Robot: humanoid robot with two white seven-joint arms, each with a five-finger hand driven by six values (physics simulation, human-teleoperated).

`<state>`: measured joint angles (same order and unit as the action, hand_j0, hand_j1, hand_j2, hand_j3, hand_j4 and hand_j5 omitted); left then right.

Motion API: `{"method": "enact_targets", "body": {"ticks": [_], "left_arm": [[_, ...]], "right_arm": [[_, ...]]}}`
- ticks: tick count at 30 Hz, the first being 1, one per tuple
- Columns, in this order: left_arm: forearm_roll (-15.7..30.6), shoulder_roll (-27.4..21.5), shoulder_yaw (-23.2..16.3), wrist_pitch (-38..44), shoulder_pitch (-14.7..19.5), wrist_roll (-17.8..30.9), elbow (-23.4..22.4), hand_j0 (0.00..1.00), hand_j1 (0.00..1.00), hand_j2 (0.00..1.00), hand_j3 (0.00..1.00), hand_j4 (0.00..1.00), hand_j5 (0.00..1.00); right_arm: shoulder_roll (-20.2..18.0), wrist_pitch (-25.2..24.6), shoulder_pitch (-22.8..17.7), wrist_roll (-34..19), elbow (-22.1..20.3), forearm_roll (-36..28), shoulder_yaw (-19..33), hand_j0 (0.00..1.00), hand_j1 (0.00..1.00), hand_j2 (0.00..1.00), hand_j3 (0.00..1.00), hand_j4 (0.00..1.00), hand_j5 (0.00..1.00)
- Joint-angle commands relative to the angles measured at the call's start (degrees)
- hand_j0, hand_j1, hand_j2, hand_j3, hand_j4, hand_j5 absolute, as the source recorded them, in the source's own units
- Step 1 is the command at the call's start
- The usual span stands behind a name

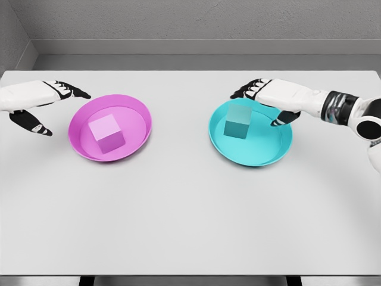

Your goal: Place the blocks in the corresponding plates according to their colors

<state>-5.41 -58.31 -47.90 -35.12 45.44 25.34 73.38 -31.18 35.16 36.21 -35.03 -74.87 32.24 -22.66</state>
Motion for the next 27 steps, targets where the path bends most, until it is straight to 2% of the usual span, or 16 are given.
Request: {"method": "enact_targets", "body": {"ticks": [1, 23, 26, 27], "left_arm": [[0.32, -0.05, 0.00, 0.12, -0.09, -0.03, -0.08, 1.00, 1.00, 1.00, 1.00, 1.00, 1.00], [0.32, 0.31, 0.00, 0.12, -0.62, -0.03, 0.01, 1.00, 1.00, 1.00, 1.00, 1.00, 1.00], [0.31, 0.31, 0.00, 0.12, -0.88, -0.03, 0.01, 1.00, 1.00, 1.00, 1.00, 1.00, 1.00], [0.23, 0.31, 0.00, 0.12, -0.88, -0.02, 0.01, 1.00, 1.00, 1.00, 1.00, 1.00, 1.00]], "right_arm": [[-0.20, -0.16, 0.09, 0.03, 0.25, -0.33, 0.07, 1.00, 1.00, 1.00, 1.00, 1.00, 1.00], [0.06, -0.16, 0.44, 0.03, 0.95, -0.86, 2.45, 1.00, 1.00, 1.00, 1.00, 1.00, 1.00], [-0.64, -0.16, -1.32, 0.03, 1.22, -0.95, 7.80, 1.00, 1.00, 1.00, 1.00, 1.00, 1.00], [-2.40, -0.16, -1.76, 0.03, 1.22, -0.95, 8.86, 1.00, 1.00, 1.00, 1.00, 1.00, 1.00]]}}
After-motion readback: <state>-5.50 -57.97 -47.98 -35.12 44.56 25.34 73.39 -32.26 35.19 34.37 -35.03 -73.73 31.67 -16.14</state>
